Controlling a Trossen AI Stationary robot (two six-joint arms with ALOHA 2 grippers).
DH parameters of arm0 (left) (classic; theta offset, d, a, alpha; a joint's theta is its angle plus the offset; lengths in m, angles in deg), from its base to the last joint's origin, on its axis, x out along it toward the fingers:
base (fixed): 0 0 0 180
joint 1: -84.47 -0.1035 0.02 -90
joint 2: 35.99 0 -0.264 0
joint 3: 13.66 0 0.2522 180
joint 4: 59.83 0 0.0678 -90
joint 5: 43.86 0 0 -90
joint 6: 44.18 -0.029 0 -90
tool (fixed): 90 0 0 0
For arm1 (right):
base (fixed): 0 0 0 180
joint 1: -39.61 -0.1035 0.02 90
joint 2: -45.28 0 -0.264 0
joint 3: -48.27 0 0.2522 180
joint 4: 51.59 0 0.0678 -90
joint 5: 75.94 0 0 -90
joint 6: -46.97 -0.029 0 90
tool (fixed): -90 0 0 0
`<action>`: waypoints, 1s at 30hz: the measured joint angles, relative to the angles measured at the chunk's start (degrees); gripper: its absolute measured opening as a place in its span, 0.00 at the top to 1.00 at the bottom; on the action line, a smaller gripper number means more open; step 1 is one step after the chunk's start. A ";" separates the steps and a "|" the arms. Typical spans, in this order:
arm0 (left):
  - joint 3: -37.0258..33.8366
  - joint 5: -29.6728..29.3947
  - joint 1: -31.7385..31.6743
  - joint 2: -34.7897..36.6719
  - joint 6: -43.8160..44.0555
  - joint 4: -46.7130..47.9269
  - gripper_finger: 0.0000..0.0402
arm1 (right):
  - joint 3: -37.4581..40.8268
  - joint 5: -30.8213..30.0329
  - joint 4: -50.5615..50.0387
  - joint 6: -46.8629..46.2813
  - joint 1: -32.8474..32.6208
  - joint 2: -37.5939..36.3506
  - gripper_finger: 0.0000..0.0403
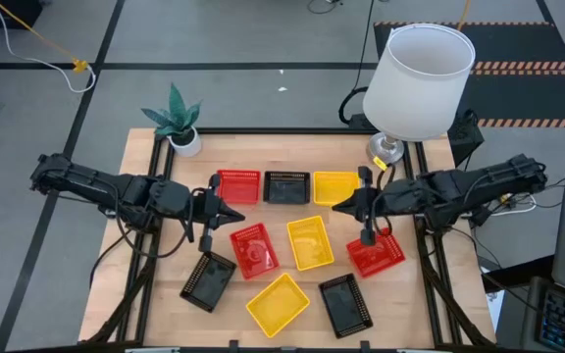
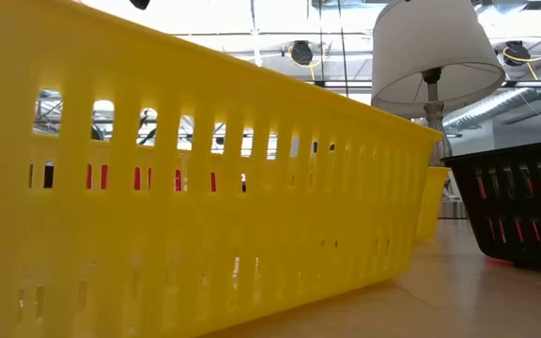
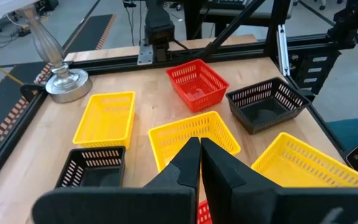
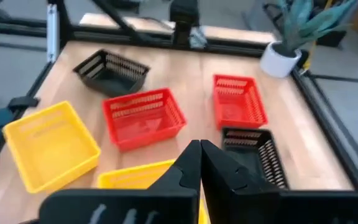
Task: Stack baskets by color
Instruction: Stack the bottom right red bin on top of the top red bin
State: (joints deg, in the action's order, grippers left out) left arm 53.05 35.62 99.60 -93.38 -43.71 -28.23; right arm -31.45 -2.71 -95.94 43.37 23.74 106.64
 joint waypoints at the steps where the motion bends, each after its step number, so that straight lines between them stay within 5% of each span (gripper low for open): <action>1: 0.00 0.00 0.00 -0.21 -0.20 -0.10 0.96 | -0.59 0.06 -0.33 -0.18 -0.52 0.64 1.00; 22: 0.07 0.13 0.32 -1.57 -1.35 -2.21 0.96 | -4.39 0.08 -9.78 -4.90 -3.72 5.56 1.00; 30: 0.07 0.13 0.33 -1.53 -1.11 -2.24 0.96 | -0.04 6.54 -24.93 -25.12 -9.67 6.17 0.99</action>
State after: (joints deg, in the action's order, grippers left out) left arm 53.11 35.75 99.93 -94.91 -44.82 -30.47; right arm -31.49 3.83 -120.88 18.25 14.07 112.80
